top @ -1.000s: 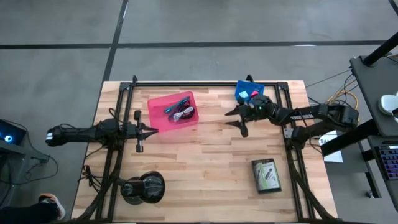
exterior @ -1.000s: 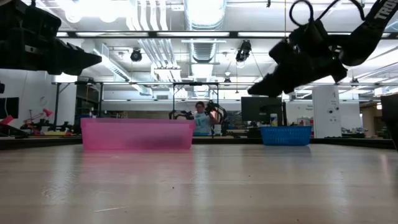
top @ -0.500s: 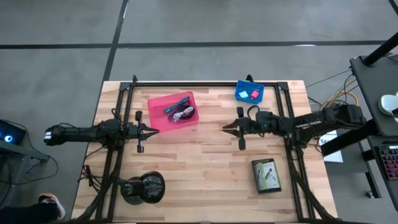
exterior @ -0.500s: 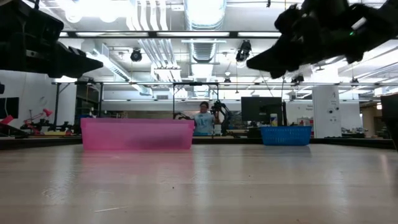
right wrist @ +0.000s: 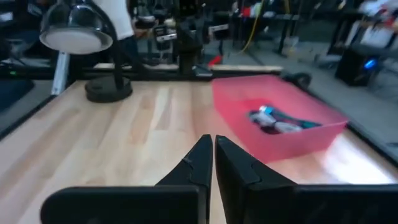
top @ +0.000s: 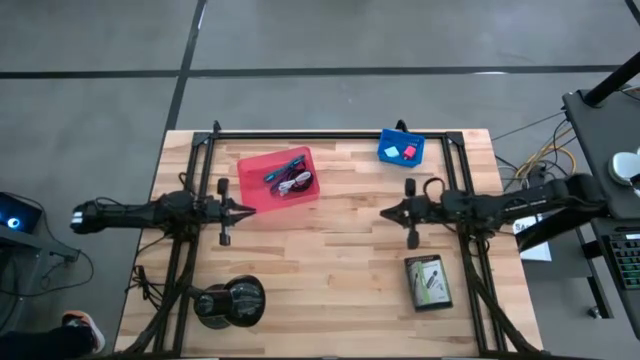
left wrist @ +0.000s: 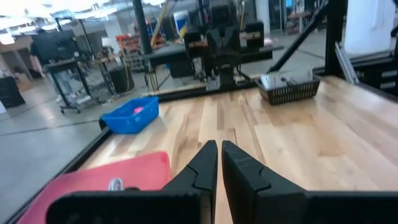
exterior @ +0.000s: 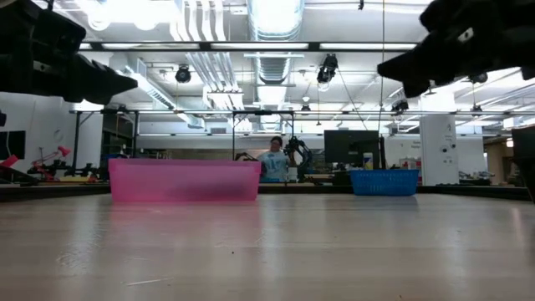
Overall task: Pick and place items into bin
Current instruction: Return to Home Position
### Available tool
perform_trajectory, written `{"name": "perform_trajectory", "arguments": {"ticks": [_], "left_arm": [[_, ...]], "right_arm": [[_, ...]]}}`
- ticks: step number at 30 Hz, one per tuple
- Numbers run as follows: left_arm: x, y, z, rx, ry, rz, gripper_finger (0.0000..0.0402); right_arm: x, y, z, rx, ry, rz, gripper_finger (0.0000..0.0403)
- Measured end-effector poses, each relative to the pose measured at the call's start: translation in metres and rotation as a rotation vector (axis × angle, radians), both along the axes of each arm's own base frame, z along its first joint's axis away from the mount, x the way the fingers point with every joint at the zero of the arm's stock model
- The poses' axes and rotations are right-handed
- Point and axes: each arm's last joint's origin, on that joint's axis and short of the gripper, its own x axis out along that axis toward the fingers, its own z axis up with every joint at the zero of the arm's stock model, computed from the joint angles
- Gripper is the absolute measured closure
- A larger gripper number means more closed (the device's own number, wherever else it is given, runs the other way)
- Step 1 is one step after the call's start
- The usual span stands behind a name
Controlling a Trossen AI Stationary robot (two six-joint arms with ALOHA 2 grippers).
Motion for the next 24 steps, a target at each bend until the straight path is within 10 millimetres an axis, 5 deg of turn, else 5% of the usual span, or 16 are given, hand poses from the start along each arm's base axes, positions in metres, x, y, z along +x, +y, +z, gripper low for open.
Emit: {"name": "perform_trajectory", "arguments": {"ticks": [13, 24], "left_arm": [[-0.005, 0.0, 0.003, 0.005, -0.009, 0.002, 0.0394], [-0.009, 0.0, 0.008, -0.022, -0.012, 0.015, 0.0394]], "right_arm": [[-0.052, -0.005, -0.003, -0.077, -0.053, -0.044, 0.0394], [-0.072, -0.007, -0.02, -0.11, -0.151, -0.084, 0.0394]]}}
